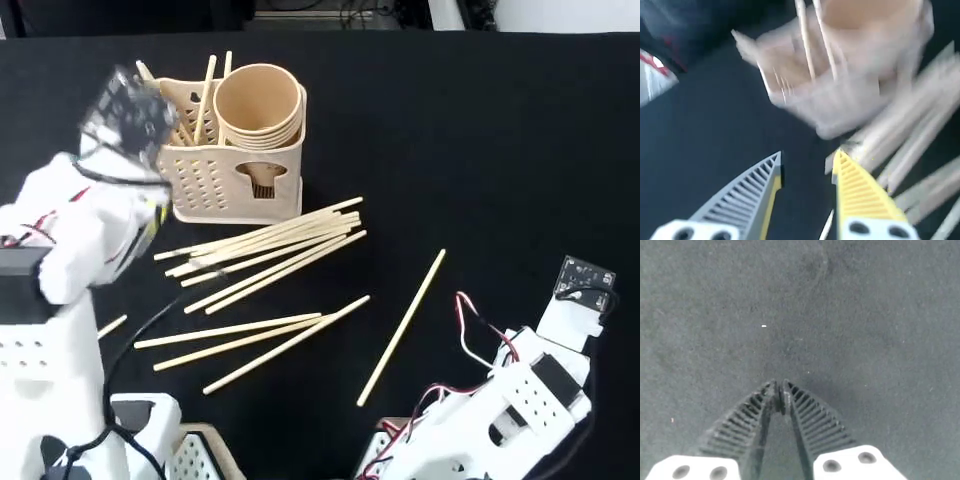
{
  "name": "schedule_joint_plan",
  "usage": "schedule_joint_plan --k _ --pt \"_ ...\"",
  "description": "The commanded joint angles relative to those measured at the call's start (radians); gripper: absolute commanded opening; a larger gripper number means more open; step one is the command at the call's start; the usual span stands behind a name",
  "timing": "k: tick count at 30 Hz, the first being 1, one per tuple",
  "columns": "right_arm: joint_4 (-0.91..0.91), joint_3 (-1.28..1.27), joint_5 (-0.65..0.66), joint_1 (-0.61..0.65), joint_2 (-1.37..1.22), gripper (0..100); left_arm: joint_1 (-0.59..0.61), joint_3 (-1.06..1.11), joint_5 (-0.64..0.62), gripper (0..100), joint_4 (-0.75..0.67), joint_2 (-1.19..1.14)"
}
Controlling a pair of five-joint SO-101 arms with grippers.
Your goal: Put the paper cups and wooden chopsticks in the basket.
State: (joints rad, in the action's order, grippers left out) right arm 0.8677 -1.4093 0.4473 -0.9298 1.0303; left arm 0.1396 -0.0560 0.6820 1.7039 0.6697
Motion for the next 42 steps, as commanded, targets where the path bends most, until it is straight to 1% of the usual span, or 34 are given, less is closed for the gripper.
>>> schedule_joint_plan --k 1,3,7,11,13,15,17,19,20,23,24,29,33,35,39,40,42 --pt "-0.018 0.008 0.009 0.006 0.015 1.5 0.101 0.108 0.226 17 0.055 -0.017" --pt "-0.018 0.008 0.009 0.006 0.015 1.5 0.114 0.243 0.334 17 0.054 -0.012" --pt "-0.018 0.008 0.009 0.006 0.015 1.5 0.159 0.510 0.451 17 0.025 0.000" --pt "-0.018 0.008 0.009 0.006 0.015 1.5 0.245 0.845 0.601 12 -0.173 0.087" --pt "-0.018 0.008 0.009 0.011 0.015 1.5 0.289 0.993 0.651 14 -0.272 0.158" --pt "-0.026 0.007 0.009 0.012 0.015 1.5 0.334 1.101 0.654 16 -0.356 0.233" --pt "-0.041 0.001 0.009 0.012 0.015 1.5 0.360 1.161 0.661 19 -0.397 0.285" --pt "-0.055 -0.008 0.009 0.014 0.015 1.5 0.361 1.171 0.674 23 -0.396 0.298" --pt "-0.055 -0.010 0.009 0.014 0.015 1.5 0.351 1.165 0.649 24 -0.400 0.292" --pt "-0.055 -0.010 0.009 0.014 0.015 1.5 0.306 1.107 0.516 21 -0.423 0.244" --pt "-0.055 -0.010 0.009 0.014 0.015 1.5 0.295 1.078 0.488 21 -0.425 0.215" --pt "-0.054 -0.012 0.009 0.014 0.015 1.5 0.243 0.941 0.480 22 -0.394 -0.005" --pt "-0.054 -0.018 0.009 0.015 0.015 1.5 0.242 0.855 0.489 22 -0.396 -0.192" --pt "-0.055 -0.028 0.009 0.046 0.015 1.5 0.246 0.819 0.489 22 -0.396 -0.264" --pt "-0.054 -0.038 0.009 0.078 0.015 1.5 0.274 0.762 0.479 22 -0.391 -0.345" --pt "-0.054 -0.038 0.009 0.078 0.015 1.5 0.274 0.762 0.465 22 -0.391 -0.350" --pt "-0.054 -0.039 0.006 0.080 0.015 1.5 0.272 0.762 0.396 22 -0.394 -0.348"
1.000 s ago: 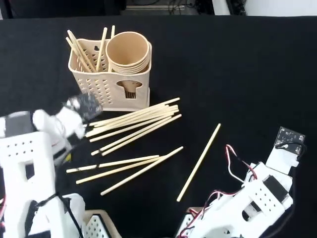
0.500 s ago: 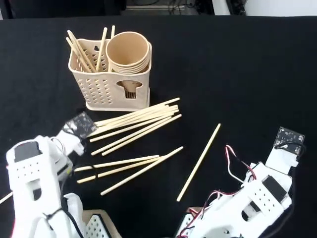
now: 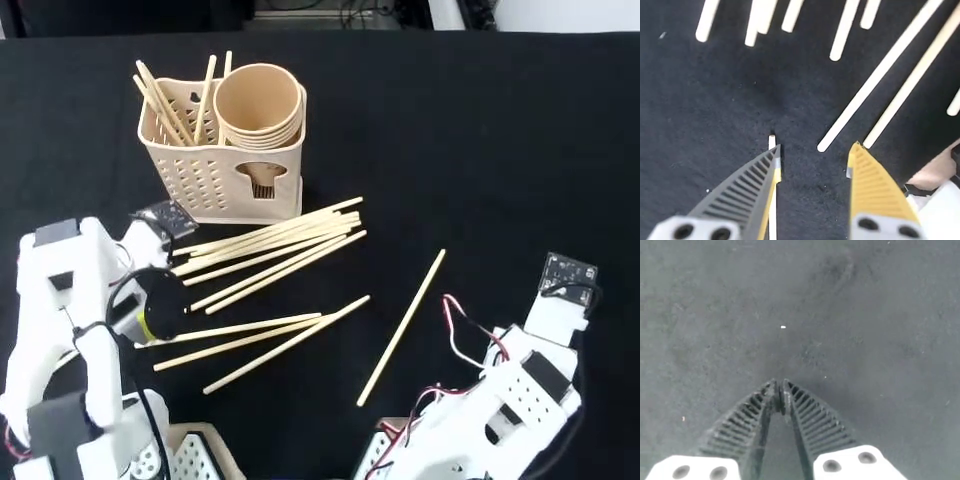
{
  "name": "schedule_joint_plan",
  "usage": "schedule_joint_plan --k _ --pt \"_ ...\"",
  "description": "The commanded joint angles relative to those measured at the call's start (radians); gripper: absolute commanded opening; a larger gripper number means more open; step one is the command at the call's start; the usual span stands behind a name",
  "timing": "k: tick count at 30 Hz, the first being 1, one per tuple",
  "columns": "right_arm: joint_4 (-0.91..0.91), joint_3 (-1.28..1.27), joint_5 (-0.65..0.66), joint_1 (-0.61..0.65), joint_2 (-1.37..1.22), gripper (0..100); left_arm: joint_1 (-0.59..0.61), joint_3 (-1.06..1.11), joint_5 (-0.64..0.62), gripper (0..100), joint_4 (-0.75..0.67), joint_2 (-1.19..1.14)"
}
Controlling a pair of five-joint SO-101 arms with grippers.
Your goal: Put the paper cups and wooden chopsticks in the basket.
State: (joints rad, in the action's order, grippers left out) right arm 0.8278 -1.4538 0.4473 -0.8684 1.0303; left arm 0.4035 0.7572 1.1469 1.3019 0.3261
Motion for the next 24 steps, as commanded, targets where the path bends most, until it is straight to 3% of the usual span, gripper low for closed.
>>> schedule_joint_plan --k 1,8,11,17,24 --pt "-0.014 0.005 0.006 0.020 0.015 1.5 0.007 -0.051 -0.100 22 0.008 -0.005" --pt "-0.015 -0.021 0.008 0.069 0.015 1.5 -0.022 -0.054 -0.279 20 -0.031 -0.008" --pt "-0.014 -0.022 0.002 0.077 0.015 1.5 -0.062 -0.016 -0.279 20 -0.057 -0.018" --pt "-0.014 -0.030 0.002 0.075 0.015 1.5 -0.085 0.122 -0.176 20 -0.157 -0.006" --pt "-0.014 -0.031 0.002 0.075 0.015 1.4 0.097 0.154 0.051 20 -0.232 -0.006"
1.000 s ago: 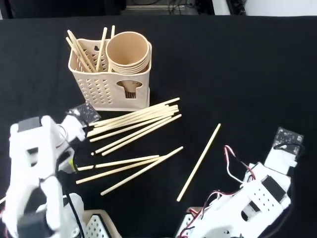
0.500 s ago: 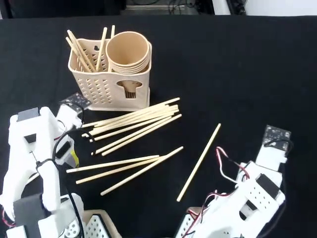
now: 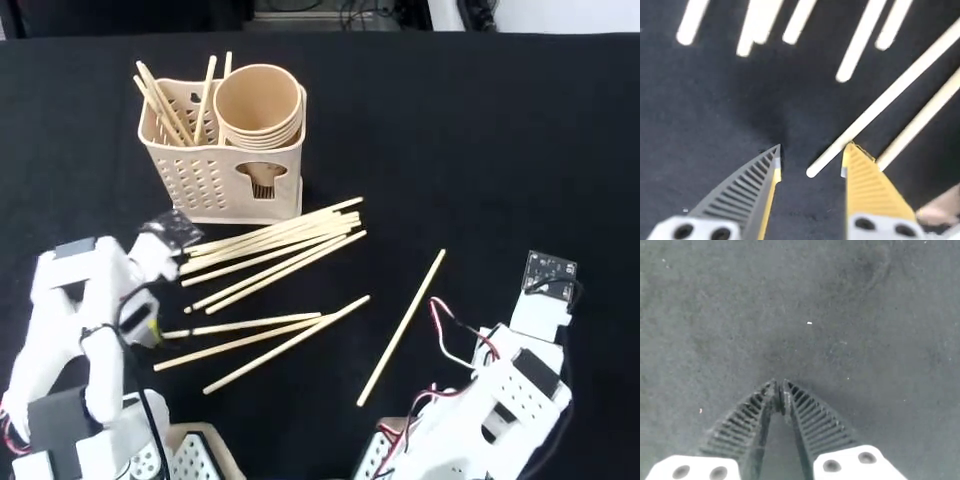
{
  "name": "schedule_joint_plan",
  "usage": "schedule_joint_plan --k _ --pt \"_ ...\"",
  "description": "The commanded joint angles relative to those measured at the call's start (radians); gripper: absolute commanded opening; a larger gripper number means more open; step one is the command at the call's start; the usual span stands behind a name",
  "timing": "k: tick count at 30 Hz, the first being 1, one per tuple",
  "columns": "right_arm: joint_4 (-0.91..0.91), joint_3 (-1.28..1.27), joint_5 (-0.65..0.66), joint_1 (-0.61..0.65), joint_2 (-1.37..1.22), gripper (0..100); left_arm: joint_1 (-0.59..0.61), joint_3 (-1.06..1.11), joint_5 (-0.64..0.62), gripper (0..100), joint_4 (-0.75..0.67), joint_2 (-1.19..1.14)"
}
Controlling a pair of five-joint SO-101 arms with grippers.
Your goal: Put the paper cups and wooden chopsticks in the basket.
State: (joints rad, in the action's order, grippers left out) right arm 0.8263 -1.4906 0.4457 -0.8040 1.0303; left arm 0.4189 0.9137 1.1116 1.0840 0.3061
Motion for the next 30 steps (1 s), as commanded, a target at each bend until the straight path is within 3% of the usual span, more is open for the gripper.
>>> schedule_joint_plan --k 1,5,18,30 --pt "-0.012 0.005 0.003 0.011 0.015 1.4 0.111 -0.008 0.115 20 -0.011 0.015" --pt "-0.012 0.005 0.003 0.011 0.015 1.4 0.165 -0.035 0.164 20 -0.003 0.014" --pt "-0.012 0.005 0.003 0.012 0.015 1.4 0.148 -0.145 0.170 20 0.032 0.003" --pt "-0.012 0.005 0.003 0.012 0.015 1.4 0.147 0.047 0.233 20 -0.219 0.002"
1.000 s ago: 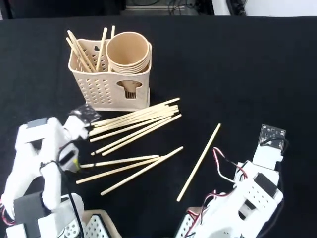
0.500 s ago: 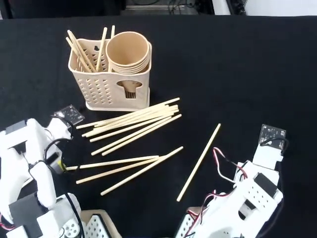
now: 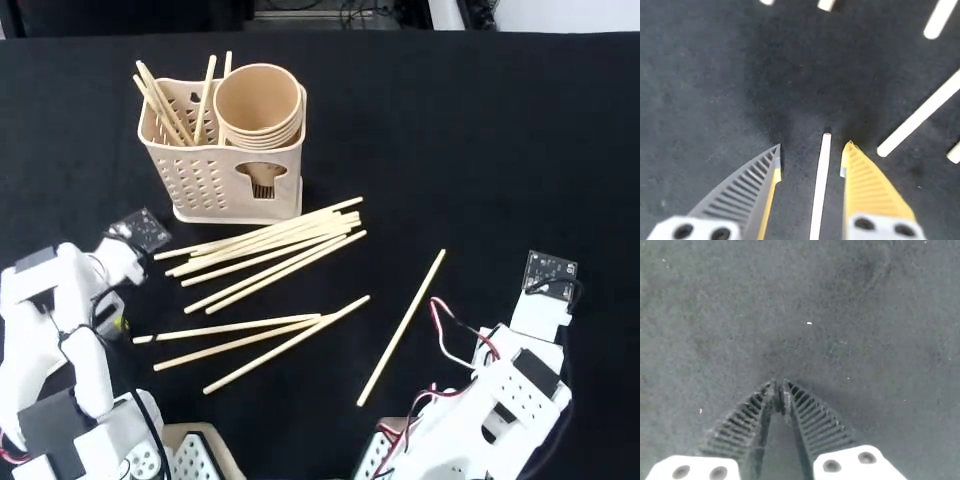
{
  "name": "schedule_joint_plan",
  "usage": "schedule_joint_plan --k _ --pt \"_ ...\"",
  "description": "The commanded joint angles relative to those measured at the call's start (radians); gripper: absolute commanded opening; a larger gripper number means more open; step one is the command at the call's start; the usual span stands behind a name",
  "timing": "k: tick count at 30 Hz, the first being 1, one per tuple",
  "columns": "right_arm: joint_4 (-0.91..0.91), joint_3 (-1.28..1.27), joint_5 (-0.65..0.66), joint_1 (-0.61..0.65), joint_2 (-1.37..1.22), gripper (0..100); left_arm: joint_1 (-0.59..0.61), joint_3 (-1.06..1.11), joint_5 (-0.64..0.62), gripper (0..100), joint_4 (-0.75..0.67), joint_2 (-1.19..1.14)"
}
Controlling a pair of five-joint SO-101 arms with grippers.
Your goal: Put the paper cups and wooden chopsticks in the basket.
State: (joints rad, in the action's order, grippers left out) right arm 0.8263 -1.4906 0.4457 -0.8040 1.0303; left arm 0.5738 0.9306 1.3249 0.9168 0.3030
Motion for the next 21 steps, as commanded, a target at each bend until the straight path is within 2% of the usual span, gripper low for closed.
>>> schedule_joint_plan --k 1,6,12,21 --pt "-0.012 0.005 0.003 0.012 0.015 1.4 -0.008 0.044 0.020 20 -0.063 0.005" --pt "-0.012 0.005 0.003 0.011 0.015 1.4 -0.012 0.087 0.020 19 -0.075 0.005" --pt "-0.012 0.005 0.003 0.011 0.015 1.4 -0.010 0.097 0.018 7 -0.071 0.005" --pt "-0.012 0.005 0.003 0.011 0.015 1.4 -0.010 0.124 0.012 9 -0.055 0.011"
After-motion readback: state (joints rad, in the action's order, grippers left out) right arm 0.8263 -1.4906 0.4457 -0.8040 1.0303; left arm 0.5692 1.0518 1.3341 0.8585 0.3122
